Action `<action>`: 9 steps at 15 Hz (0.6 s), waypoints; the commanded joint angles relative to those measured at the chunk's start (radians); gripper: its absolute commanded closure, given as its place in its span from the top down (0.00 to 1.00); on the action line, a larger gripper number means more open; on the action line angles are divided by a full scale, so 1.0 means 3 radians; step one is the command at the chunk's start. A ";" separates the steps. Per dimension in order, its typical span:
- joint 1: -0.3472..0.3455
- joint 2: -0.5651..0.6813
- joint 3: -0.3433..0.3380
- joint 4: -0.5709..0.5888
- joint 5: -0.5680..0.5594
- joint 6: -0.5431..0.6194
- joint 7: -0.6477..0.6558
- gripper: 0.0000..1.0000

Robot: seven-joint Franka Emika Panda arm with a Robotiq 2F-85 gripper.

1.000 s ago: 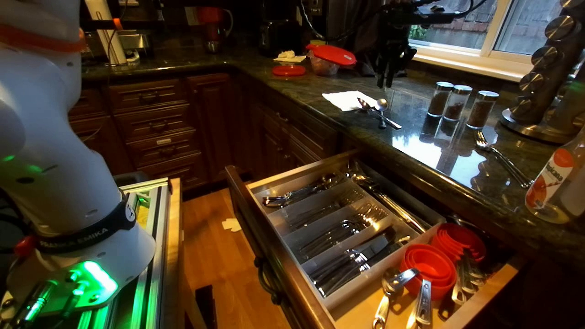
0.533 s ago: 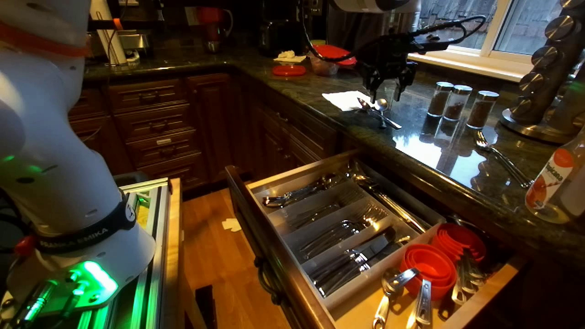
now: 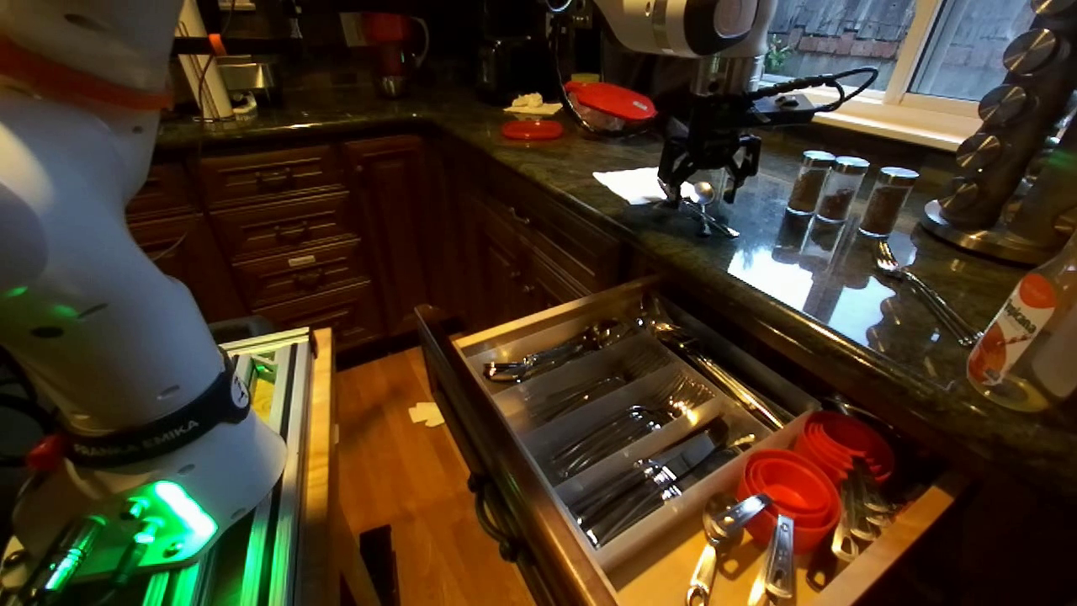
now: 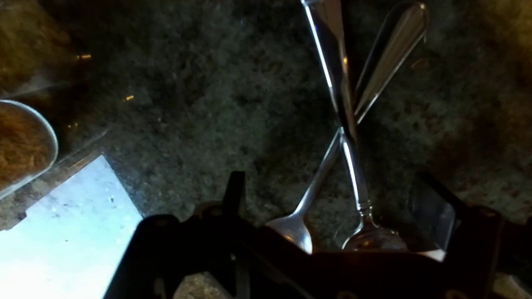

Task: Put the two spoons into the drawer

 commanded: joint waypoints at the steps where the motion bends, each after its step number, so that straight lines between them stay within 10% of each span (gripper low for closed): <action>1: 0.0003 0.0008 0.0000 -0.0050 -0.0058 0.0088 -0.0011 0.75; 9: -0.0004 -0.0008 0.0000 -0.0081 -0.0116 0.0097 -0.0051 0.13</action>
